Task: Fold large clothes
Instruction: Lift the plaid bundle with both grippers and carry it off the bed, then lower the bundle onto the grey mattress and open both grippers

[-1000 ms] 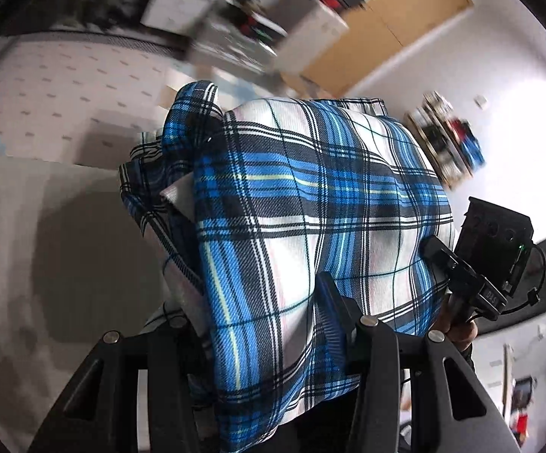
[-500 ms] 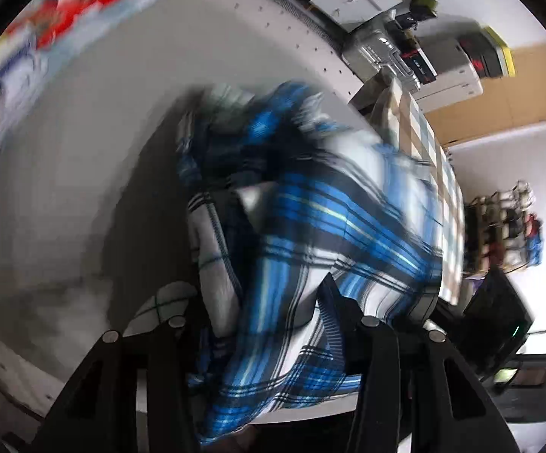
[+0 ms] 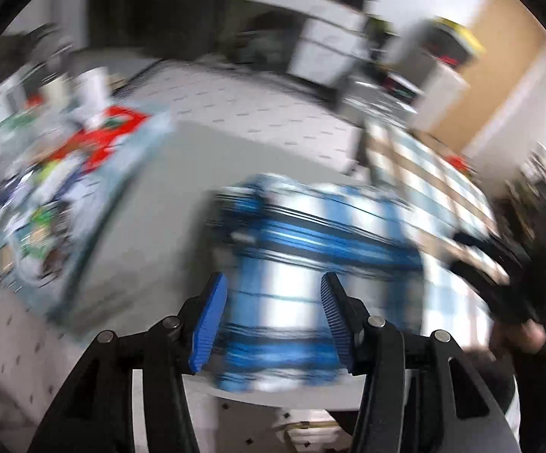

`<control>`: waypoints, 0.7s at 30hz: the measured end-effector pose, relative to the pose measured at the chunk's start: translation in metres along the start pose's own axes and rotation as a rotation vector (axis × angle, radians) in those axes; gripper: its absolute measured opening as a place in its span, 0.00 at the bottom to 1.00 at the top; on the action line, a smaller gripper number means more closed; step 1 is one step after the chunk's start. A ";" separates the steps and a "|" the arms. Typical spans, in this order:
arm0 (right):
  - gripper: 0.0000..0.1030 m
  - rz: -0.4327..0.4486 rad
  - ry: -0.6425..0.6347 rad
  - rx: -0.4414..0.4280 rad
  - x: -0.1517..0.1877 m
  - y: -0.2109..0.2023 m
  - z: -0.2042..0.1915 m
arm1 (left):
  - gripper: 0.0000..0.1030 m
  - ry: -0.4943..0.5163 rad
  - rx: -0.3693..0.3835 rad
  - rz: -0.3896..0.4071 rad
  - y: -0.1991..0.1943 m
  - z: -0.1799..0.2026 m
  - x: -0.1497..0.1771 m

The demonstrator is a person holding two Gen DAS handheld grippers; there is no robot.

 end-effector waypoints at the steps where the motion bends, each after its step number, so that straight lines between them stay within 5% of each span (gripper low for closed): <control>1: 0.52 -0.010 -0.004 0.015 0.001 0.003 -0.002 | 0.45 0.040 0.010 0.008 0.007 0.016 0.010; 6: 0.52 -0.253 0.080 0.107 0.034 0.071 0.018 | 0.45 0.023 -0.061 -0.076 0.075 0.000 0.042; 10: 0.52 -0.230 0.116 0.093 0.039 0.069 0.022 | 0.45 -0.012 -0.071 -0.031 0.094 -0.003 0.047; 13: 0.52 -0.128 0.154 0.055 0.035 0.036 0.023 | 0.45 -0.042 -0.137 -0.007 0.072 -0.006 0.046; 17: 0.52 0.032 0.167 0.026 0.047 -0.038 0.009 | 0.46 -0.059 -0.206 0.143 0.027 0.009 0.041; 21: 0.83 0.179 0.175 0.032 0.063 -0.098 -0.010 | 0.56 -0.046 -0.232 0.286 0.004 0.031 0.047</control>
Point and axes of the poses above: each gripper's, at about its wrist camera, not at the fingertips, and y roughly the way its jaws point, z to its right, x to its underside, the point moved 9 cm from there along y, roughly the way its jaws point, and after that the axes turned 2 degrees about -y, right-handed, at the moved point
